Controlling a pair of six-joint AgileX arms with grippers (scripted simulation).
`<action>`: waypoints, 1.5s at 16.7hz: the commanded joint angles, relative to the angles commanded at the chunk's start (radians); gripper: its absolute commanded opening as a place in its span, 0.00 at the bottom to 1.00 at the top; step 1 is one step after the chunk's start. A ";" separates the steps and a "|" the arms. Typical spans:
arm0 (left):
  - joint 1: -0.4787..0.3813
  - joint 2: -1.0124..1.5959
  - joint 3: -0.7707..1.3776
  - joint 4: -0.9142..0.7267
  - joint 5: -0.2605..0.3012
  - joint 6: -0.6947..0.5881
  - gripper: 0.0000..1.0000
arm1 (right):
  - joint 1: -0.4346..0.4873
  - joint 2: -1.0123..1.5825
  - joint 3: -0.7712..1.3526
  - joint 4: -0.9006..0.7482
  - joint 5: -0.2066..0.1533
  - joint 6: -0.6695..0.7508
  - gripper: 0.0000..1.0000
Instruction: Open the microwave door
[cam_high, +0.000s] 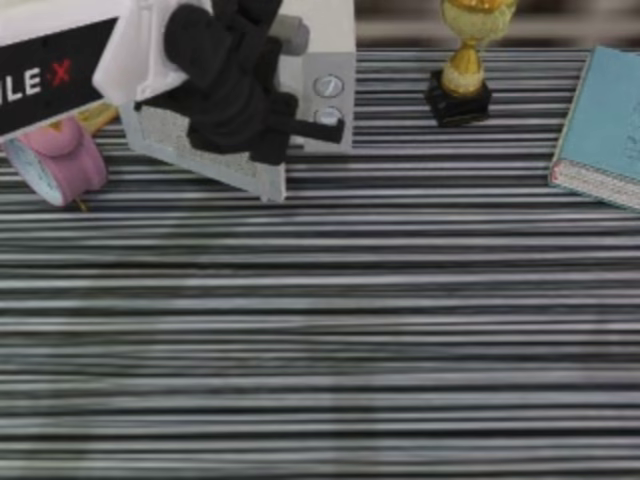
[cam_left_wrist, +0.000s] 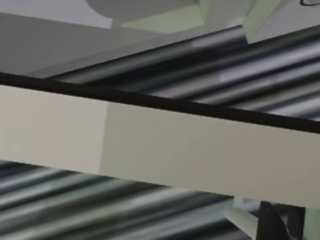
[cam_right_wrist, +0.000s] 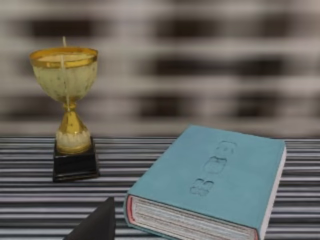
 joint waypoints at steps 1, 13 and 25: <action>0.000 0.000 0.000 0.000 0.000 0.000 0.00 | 0.000 0.000 0.000 0.000 0.000 0.000 1.00; 0.024 -0.052 -0.084 0.019 0.055 0.093 0.00 | 0.000 0.000 0.000 0.000 0.000 0.000 1.00; 0.035 -0.081 -0.106 0.034 0.075 0.130 0.00 | 0.000 0.000 0.000 0.000 0.000 0.000 1.00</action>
